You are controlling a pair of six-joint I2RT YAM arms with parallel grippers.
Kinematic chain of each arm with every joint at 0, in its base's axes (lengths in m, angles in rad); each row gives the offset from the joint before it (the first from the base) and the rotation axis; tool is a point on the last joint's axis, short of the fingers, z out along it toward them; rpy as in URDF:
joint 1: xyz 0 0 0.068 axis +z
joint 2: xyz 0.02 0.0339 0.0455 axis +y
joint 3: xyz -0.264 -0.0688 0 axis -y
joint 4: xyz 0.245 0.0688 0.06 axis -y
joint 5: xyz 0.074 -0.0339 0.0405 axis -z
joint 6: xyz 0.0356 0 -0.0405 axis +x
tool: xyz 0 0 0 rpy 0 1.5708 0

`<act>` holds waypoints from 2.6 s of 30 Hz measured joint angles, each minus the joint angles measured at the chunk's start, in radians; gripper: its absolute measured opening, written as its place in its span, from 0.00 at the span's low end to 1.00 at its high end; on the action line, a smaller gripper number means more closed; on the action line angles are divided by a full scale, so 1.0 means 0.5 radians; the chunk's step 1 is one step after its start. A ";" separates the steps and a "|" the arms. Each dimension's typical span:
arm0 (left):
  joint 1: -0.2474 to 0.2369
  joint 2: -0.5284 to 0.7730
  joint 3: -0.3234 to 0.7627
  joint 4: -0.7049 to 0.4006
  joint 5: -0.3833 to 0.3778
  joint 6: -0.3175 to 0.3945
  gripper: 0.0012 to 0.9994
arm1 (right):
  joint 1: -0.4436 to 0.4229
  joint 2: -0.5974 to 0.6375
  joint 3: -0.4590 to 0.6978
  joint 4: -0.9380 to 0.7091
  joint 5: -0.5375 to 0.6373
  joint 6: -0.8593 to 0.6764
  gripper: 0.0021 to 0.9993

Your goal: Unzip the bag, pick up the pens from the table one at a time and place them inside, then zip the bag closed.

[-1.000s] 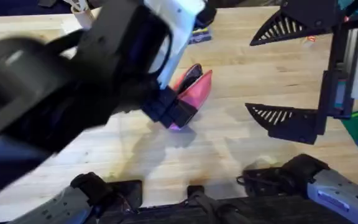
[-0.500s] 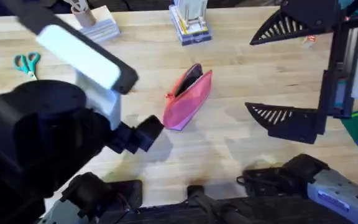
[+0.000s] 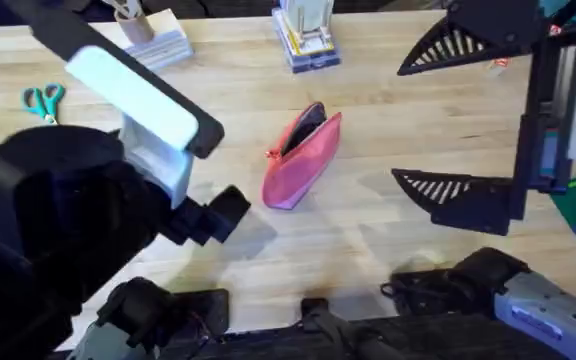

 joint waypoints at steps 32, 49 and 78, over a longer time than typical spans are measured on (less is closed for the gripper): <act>0.698 0.061 -0.001 0.210 0.532 0.622 0.99 | 0.006 0.521 0.000 0.169 -0.100 0.283 1.00; 1.464 0.767 -0.001 0.422 1.768 1.076 0.99 | 0.059 0.528 0.000 0.317 -0.102 0.707 1.00; 1.472 0.821 -0.002 0.162 1.627 1.383 0.99 | 0.271 0.784 0.001 0.501 -0.370 1.493 1.00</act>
